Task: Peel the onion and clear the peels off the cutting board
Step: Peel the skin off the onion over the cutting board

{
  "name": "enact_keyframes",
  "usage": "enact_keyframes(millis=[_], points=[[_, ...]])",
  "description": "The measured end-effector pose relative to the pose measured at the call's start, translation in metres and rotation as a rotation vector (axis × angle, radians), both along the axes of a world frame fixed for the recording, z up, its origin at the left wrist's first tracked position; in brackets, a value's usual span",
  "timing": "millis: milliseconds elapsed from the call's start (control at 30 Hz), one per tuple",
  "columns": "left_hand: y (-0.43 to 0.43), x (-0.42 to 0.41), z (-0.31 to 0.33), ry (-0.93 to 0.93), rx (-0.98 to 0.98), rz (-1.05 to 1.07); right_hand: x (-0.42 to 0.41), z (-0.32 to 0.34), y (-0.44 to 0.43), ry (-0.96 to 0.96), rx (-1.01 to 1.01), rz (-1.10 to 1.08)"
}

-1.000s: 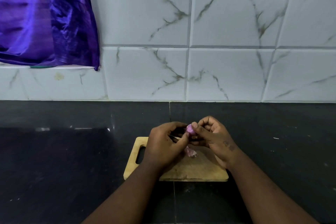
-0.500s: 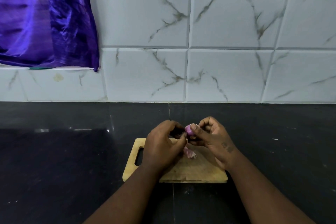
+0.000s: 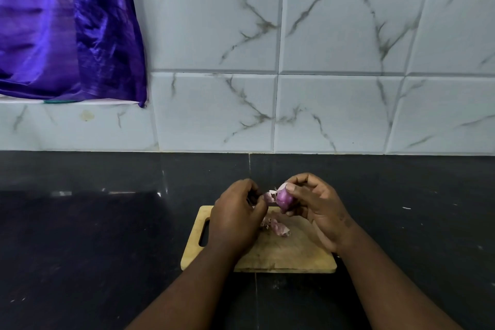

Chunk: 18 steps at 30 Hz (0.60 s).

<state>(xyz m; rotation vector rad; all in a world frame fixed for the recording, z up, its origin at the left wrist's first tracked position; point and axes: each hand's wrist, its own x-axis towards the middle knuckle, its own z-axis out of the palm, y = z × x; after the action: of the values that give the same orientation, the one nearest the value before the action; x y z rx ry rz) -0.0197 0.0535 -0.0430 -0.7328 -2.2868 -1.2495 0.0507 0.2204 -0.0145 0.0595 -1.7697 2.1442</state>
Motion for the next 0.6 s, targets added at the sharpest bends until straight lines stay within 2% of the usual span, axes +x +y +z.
enact_keyframes(millis=[200, 433, 600], points=[[0.0000, 0.0026, 0.0011, -0.026, -0.125, -0.077, -0.0022, -0.0006, 0.0024, -0.022, -0.084, -0.012], [-0.0008, 0.0068, 0.0019, 0.085, -0.062, -0.170, -0.0022, -0.0041, 0.0010, -0.080, 0.002, 0.008], [-0.0012, 0.0063, 0.0014, 0.087, -0.048, -0.156, -0.0033, -0.0058, 0.0007, -0.080, 0.045, -0.012]])
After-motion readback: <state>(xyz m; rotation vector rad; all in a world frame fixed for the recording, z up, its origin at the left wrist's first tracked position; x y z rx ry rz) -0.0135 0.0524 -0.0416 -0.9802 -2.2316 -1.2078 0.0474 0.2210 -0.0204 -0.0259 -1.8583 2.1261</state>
